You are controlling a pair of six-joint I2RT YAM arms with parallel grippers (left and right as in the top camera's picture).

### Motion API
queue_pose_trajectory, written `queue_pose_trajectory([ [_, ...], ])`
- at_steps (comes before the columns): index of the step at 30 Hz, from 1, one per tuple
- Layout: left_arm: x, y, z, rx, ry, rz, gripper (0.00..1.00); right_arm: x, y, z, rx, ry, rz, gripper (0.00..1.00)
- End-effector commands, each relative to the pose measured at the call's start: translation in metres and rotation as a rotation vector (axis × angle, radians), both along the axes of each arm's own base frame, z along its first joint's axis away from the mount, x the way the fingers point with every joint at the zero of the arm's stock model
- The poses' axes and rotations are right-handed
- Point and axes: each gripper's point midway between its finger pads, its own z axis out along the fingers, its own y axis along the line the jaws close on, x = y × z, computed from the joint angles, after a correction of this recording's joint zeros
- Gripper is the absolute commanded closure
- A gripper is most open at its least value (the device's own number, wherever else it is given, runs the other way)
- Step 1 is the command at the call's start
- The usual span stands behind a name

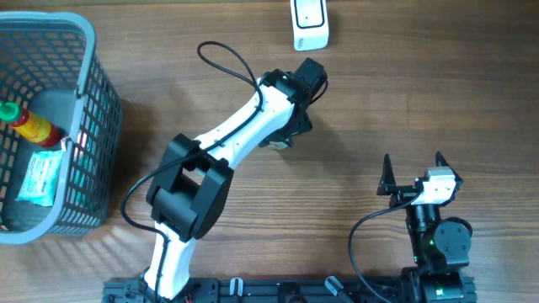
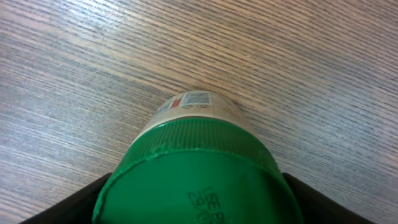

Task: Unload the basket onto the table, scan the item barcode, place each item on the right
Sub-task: 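Set the jar down on the table near the scanner, release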

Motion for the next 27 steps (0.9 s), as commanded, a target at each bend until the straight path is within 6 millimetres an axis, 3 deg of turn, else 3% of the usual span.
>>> queue_pose_trajectory([
  [1, 0.008, 0.003, 0.006, 0.018, -0.024, -0.03, 0.0, 0.0, 0.002, 0.001, -0.004, -0.002, 0.012, 0.0],
  [5, 0.019, 0.01, 0.043, 0.004, -0.063, -0.077, 0.0, 0.0, 0.002, 0.001, -0.004, -0.002, 0.012, 0.0],
  [12, 0.041, 0.042, 0.141, -0.014, -0.221, -0.047, 0.0, 0.0, 0.002, 0.001, -0.003, -0.002, 0.012, 0.0],
  [14, 0.045, 0.062, 0.176, -0.007, -0.298, -0.006, 0.0, 0.0, 0.002, 0.001, -0.003, -0.002, 0.012, 0.0],
  [21, 0.04, 0.121, 0.25, -0.009, -0.476, 0.101, 0.0, 0.0, 0.002, 0.001, -0.003, -0.002, 0.012, 0.01],
  [27, 0.018, 0.205, 0.313, 0.015, -0.638, 0.295, 0.0, 0.0, 0.002, 0.001, -0.004, -0.002, 0.012, 0.0],
])
